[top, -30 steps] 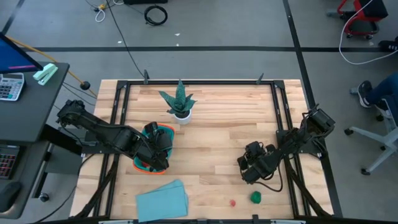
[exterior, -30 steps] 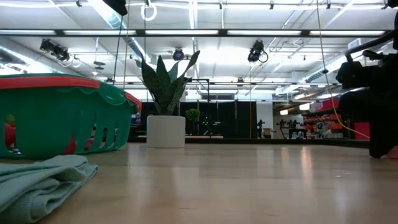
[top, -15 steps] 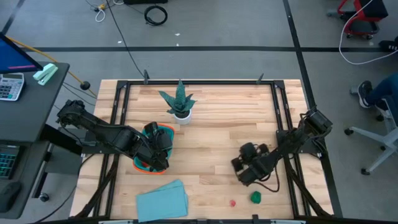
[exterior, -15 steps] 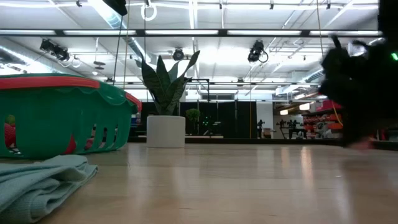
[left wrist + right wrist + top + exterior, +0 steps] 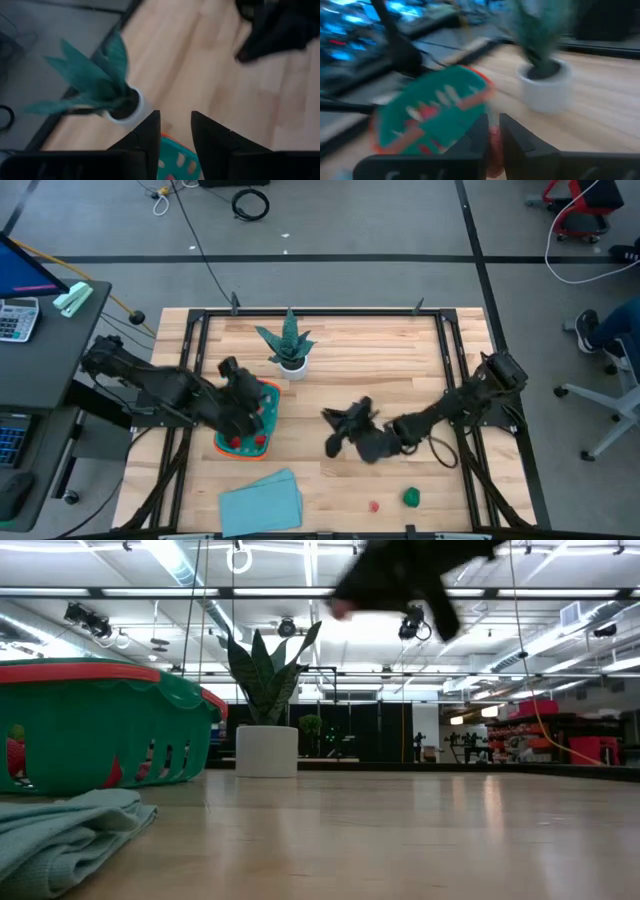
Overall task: Pick and placing Produce into tupperware
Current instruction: Put the pink peach into the blue basket, then put the green bell pepper into the blue basket
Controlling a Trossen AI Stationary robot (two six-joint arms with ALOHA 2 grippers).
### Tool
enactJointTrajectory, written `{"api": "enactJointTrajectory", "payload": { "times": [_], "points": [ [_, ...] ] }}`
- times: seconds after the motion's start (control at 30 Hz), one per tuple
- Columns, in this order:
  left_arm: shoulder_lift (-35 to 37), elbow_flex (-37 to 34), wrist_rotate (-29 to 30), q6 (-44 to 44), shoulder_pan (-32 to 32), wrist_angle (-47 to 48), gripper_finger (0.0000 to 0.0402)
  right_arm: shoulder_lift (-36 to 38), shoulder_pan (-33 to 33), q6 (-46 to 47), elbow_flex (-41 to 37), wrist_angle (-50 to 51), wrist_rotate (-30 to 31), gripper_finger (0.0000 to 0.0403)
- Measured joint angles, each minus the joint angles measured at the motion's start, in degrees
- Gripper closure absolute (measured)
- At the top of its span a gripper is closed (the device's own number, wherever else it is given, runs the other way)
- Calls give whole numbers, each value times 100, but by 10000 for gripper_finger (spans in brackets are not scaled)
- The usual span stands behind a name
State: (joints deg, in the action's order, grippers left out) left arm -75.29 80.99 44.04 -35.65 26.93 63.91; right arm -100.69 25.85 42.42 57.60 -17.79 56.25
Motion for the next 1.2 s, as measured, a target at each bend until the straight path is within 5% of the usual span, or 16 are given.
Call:
{"api": "enactJointTrajectory", "payload": {
  "times": [0.2, 0.43, 0.77, 1.2],
  "points": [
    [736, 2, 322, 327, -215, 6, 316, -607, -748, -1140, 117, -2326, -1759, 363],
    [1069, 4, 345, 629, -633, 98, 333, -2135, -1244, -1924, 2162, -2415, -3262, 363],
    [1028, 7, 329, 978, -753, 373, 313, -3443, -1533, -2304, 5210, 1982, -4206, 345],
    [1030, 7, 329, 930, -753, 383, 250, -3149, -1636, -2312, 5730, 3166, -4346, 238]
  ]
}}
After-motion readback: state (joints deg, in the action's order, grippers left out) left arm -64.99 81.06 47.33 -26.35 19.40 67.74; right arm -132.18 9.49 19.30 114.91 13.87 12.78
